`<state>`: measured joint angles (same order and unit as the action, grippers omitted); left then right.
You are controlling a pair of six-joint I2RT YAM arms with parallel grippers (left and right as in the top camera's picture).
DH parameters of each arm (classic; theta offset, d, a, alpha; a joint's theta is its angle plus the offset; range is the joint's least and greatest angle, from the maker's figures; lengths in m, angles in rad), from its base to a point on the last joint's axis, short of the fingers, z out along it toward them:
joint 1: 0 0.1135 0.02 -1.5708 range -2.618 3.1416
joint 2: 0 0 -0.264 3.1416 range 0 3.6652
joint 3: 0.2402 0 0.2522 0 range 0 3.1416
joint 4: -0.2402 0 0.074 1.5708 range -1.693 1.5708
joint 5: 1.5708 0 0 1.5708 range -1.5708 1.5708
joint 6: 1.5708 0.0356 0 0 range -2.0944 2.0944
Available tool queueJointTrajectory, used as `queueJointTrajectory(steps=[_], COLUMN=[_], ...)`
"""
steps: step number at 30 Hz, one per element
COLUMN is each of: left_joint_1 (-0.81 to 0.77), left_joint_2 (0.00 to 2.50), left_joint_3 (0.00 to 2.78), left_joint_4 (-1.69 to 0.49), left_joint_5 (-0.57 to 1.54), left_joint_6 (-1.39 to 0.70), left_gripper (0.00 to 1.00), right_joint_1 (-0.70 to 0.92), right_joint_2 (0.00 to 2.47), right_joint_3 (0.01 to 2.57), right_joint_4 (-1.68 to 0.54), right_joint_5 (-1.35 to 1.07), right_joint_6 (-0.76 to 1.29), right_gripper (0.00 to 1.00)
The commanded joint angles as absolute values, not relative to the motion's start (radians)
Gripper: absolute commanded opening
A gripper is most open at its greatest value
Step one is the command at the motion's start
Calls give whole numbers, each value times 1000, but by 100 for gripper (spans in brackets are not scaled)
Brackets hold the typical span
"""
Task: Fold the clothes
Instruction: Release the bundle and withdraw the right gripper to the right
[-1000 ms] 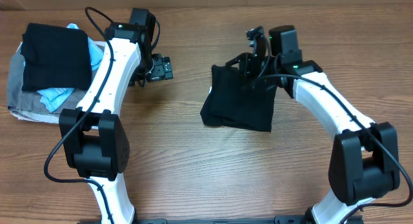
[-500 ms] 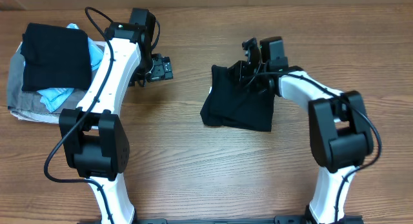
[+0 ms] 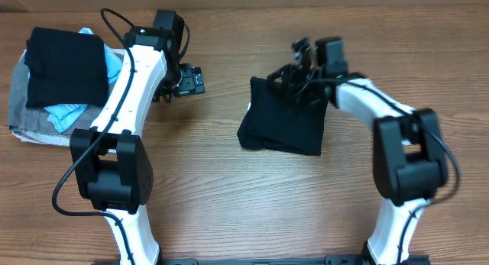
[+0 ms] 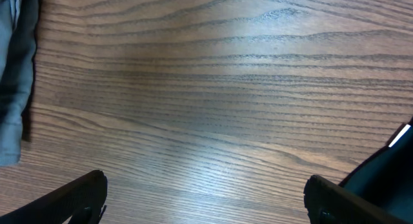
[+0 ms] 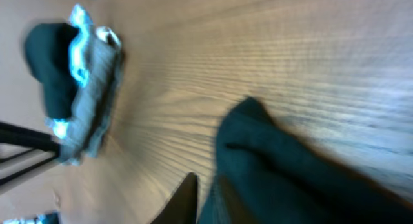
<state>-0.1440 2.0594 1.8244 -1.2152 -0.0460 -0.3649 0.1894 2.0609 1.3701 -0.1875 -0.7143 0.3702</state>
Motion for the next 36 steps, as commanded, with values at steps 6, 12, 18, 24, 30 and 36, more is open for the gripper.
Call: queueJointTrajectory(steps=[6,12,18,24,30,36], left_joint_1=[-144,-144,-144,-144,-144,-144], left_joint_2=[2055,2055,2055,2055,2055,2055], left_joint_3=[1819,1819,1819,1819,1819,1819], left_joint_4=[-1214,-1214,-1214,-1214,-1214,-1214], left_joint_5=[-52,-52,-52,-52,-52,-52], left_joint_6=[-374,-374,-374,-374,-374,-374], left_gripper=[100,100,100,100,100,100], right_joint_1=[-5,-197,-339,-403,-406,-406], right_joint_2=[1765,1727,1728,1728,1728,1728], right_joint_3=[1449,1449,1447,1447,1447,1447], right_joint_4=[-487,-802,-965,-967,-967,-967], right_joint_5=[-597,-224,37,40,40,40], right_joint_6=[366,364,364,364,364,364], right_gripper=[53,100,100,100,100,100])
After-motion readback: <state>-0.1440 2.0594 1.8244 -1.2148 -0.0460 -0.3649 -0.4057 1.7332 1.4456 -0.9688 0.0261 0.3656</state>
